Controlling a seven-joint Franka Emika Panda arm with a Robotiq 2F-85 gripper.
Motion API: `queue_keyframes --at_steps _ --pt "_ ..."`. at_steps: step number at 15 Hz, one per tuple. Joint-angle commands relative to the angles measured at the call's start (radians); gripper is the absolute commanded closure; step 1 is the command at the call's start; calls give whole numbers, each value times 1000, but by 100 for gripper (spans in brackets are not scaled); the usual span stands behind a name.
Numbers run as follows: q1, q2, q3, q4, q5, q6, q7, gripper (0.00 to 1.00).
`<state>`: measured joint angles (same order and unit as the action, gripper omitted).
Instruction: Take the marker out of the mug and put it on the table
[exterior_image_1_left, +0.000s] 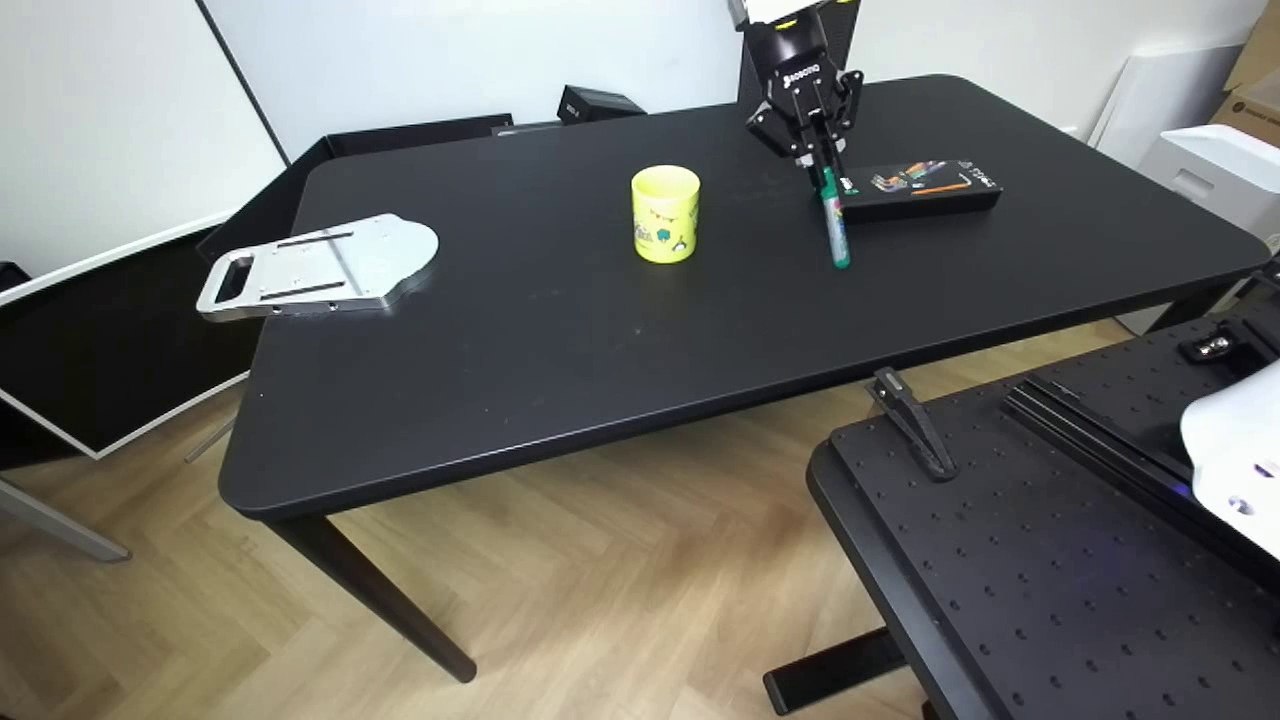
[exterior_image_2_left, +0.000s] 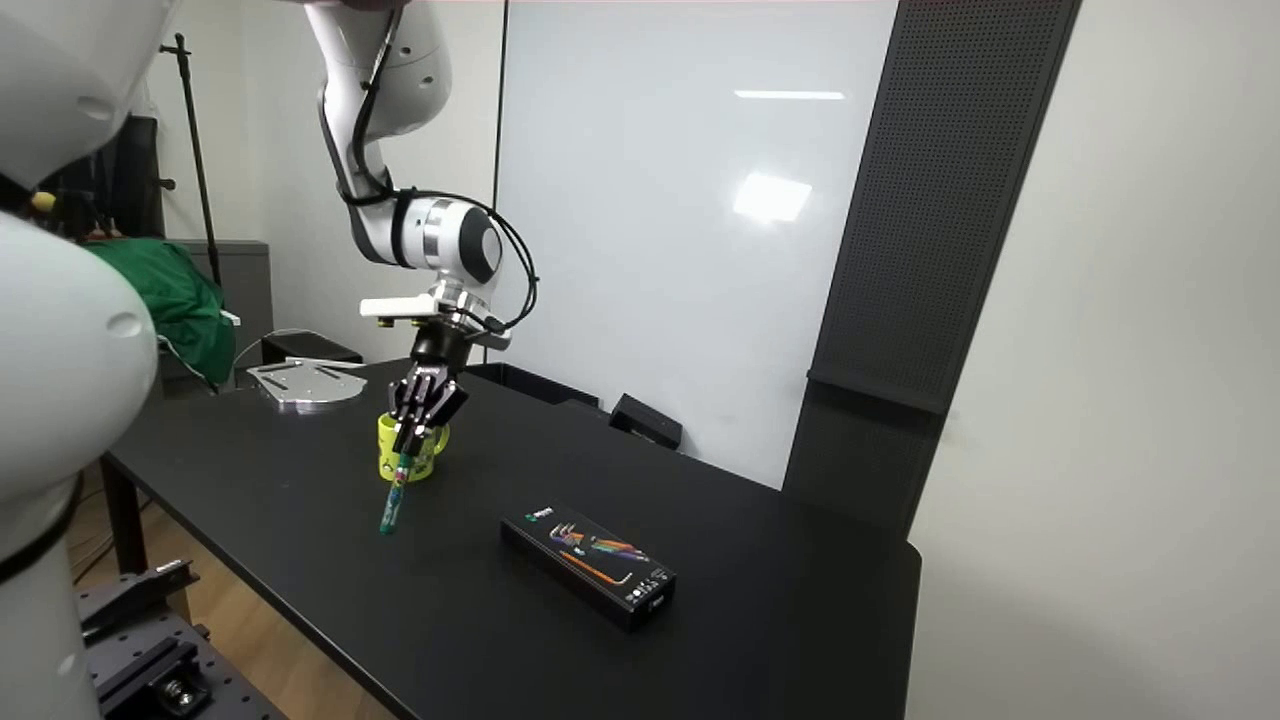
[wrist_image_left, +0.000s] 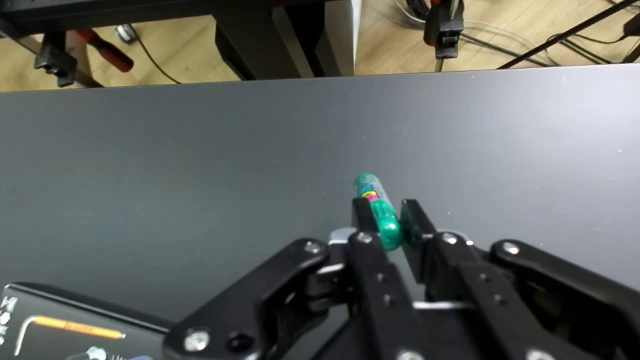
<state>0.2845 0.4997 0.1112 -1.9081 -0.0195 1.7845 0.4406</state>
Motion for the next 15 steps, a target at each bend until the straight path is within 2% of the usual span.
queue_keyframes --at_steps 1,7,8,9,12,15 --pt "-36 8 -1 -46 68 58 -49 95" --pt "-65 37 -11 -76 108 112 -100 95" --pt "-63 34 -13 -75 103 112 -98 56" --pt "-60 28 -16 -74 97 114 -95 56" --pt "-45 4 -19 -83 67 156 -93 35" --pt "-5 -38 -28 -108 -31 272 -70 15"
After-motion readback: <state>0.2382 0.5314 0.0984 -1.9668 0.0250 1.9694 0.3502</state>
